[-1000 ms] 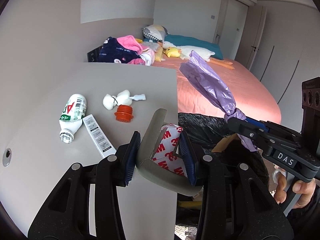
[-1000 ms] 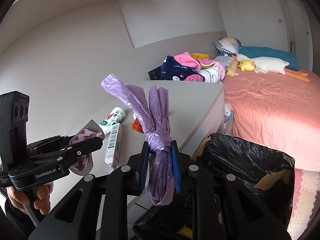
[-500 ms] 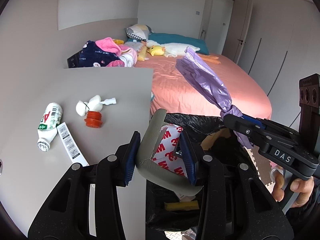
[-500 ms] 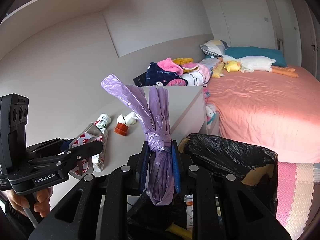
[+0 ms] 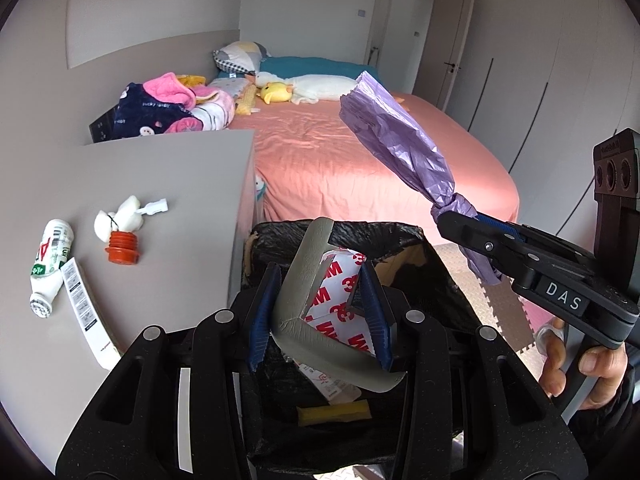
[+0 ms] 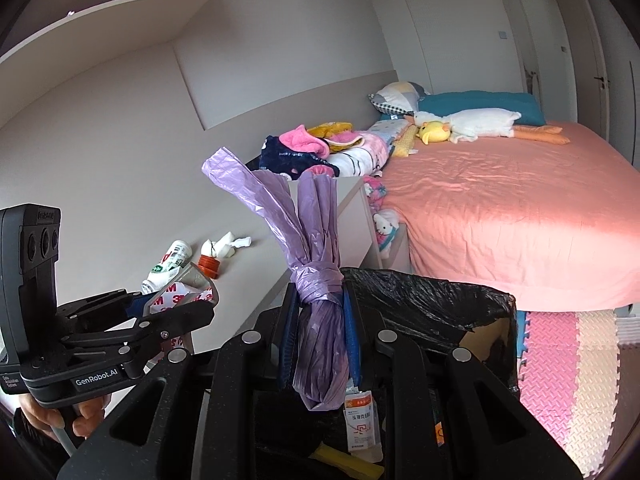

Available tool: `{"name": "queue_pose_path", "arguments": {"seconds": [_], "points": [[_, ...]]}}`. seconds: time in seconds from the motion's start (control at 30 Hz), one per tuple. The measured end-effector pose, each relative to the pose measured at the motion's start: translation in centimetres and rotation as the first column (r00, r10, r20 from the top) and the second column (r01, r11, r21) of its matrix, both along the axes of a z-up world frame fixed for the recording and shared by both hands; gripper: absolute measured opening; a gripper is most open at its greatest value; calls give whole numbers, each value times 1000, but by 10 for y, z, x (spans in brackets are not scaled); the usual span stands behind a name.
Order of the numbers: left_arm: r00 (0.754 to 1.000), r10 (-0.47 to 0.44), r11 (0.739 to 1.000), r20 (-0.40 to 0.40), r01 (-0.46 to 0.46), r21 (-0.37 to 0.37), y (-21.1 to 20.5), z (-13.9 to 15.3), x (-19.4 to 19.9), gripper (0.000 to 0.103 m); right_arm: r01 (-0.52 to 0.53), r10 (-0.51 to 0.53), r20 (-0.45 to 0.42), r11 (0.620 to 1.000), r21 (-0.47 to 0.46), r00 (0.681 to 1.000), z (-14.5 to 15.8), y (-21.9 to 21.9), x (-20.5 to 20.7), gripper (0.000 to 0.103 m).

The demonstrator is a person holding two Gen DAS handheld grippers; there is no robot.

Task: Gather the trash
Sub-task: 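Open both grippers to drop the tape box and purple bag into the bag, then move the left gripper to the white instruction box and grasp it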

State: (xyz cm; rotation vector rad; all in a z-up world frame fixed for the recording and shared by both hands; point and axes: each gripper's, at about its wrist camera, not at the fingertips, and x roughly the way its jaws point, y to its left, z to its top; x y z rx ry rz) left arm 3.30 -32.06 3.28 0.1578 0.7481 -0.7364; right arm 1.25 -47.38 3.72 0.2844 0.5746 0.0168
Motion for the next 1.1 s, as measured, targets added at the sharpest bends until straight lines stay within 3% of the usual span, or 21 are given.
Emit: {"name": "queue_pose_path", "arguments": {"seconds": [0.2, 0.23, 0.33, 0.57, 1.1], "points": [[997, -72, 997, -37, 71, -15, -17, -3, -7, 41, 46, -46, 3, 999, 14, 999, 0, -20, -8, 23], [994, -97, 995, -54, 96, -17, -20, -4, -7, 43, 54, -54, 0, 998, 23, 999, 0, -24, -9, 27], [995, -76, 997, -68, 77, 4, -22, -9, -7, 97, 120, -121, 16, 991, 57, 992, 1, -36, -15, 78], [998, -10, 1000, -65, 11, 21, -13, -13, 1, 97, 189, -191, 29, 980, 64, 981, 1, -50, -21, 83], [998, -6, 1000, -70, 7, 9, -2, -16, 6, 97, 153, -154, 6, 987, 46, 988, -4, -36, -9, 84]]}}
